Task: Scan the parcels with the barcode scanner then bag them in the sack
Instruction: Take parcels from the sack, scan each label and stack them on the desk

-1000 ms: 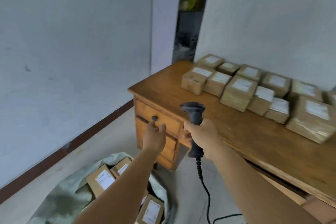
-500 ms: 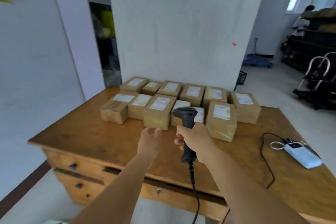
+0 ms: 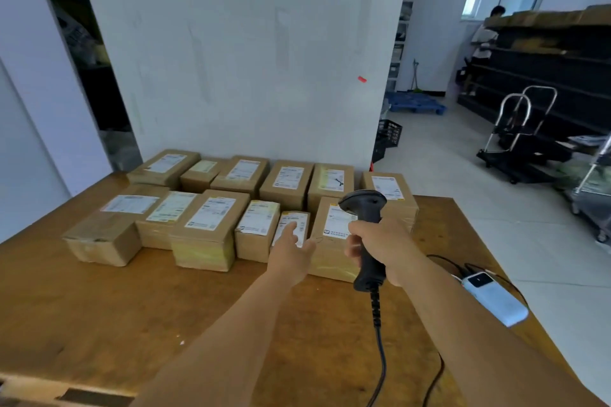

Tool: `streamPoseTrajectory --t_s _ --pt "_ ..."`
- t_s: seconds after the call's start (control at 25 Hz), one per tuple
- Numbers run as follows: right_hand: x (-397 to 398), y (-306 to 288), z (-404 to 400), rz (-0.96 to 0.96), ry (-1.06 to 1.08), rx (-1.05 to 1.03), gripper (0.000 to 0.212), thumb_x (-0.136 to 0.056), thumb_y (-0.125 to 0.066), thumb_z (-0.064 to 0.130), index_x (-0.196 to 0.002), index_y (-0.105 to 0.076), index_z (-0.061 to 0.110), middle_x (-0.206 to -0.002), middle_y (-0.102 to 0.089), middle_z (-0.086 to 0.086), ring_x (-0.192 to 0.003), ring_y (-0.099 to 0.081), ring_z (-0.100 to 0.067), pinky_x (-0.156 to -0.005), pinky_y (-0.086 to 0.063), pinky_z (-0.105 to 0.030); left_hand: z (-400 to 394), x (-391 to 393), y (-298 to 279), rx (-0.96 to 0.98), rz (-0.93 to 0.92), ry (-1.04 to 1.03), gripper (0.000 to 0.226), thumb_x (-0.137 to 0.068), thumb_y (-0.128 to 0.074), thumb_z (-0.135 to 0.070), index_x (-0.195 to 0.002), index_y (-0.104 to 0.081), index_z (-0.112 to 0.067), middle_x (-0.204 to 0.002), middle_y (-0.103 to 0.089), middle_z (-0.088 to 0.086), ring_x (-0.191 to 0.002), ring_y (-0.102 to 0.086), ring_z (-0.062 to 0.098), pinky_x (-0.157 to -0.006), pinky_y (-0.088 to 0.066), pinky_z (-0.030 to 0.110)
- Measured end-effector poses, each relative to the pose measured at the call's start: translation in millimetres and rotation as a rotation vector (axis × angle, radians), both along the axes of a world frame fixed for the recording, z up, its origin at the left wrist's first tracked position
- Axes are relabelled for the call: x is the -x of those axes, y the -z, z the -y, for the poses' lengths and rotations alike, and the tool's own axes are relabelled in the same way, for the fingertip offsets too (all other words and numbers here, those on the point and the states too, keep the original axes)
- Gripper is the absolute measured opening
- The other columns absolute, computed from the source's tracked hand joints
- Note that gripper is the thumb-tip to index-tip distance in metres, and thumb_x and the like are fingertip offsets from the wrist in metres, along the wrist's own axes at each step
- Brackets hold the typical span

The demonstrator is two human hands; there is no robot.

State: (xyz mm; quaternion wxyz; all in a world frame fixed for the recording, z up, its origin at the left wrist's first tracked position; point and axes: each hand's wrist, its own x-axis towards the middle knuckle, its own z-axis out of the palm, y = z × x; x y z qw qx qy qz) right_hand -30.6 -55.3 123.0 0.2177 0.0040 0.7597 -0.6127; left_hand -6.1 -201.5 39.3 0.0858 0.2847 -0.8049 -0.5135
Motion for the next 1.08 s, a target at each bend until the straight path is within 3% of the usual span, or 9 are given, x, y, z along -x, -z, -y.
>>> streamPoseTrajectory --t_s 0.16,0.4,0.64,1.08 --pt "22 4 -9 0.046 0.002 -0.081 0.005 -0.086 -0.059 0.005 -0.089 -0.056 0.003 -0.065 -0.057 -0.011 -0.046 -0.056 -0.021 -0.047 -0.046 -0.028 0 41 19 0.044 0.094 0.069 0.061 -0.1 -0.046 -0.031 -0.153 -0.019 -0.022 -0.154 -0.034 0.004 -0.133 -0.043 0.025 -0.091 -0.044 0.029" --pt "42 7 -2 0.101 0.06 -0.163 0.01 -0.086 -0.059 0.005 -0.094 -0.057 0.0 -0.067 -0.057 -0.014 -0.047 -0.055 -0.021 -0.044 -0.047 -0.025 13 80 43 0.059 0.184 0.114 0.058 -0.101 -0.044 -0.027 -0.152 -0.02 -0.017 -0.153 -0.035 0.007 -0.136 -0.039 0.027 -0.105 -0.04 0.038" --pt "57 9 16 0.087 0.133 -0.161 0.017 -0.089 -0.058 0.01 -0.104 -0.058 0.002 -0.071 -0.06 -0.013 -0.048 -0.056 -0.019 -0.047 -0.048 -0.025 17 99 53 0.014 0.244 0.178 0.06 -0.098 -0.052 -0.033 -0.149 -0.026 -0.017 -0.14 -0.05 0.007 -0.115 -0.058 0.023 -0.087 -0.051 0.031" --pt "66 5 45 0.066 0.125 -0.206 0.025 -0.09 -0.056 0.012 -0.113 -0.056 0.002 -0.071 -0.061 -0.007 -0.043 -0.058 -0.013 -0.05 -0.051 -0.025 21 104 60 -0.049 0.228 0.23 0.052 -0.096 -0.054 -0.032 -0.143 -0.038 -0.016 -0.132 -0.056 0.006 -0.108 -0.061 0.021 -0.078 -0.051 0.025"
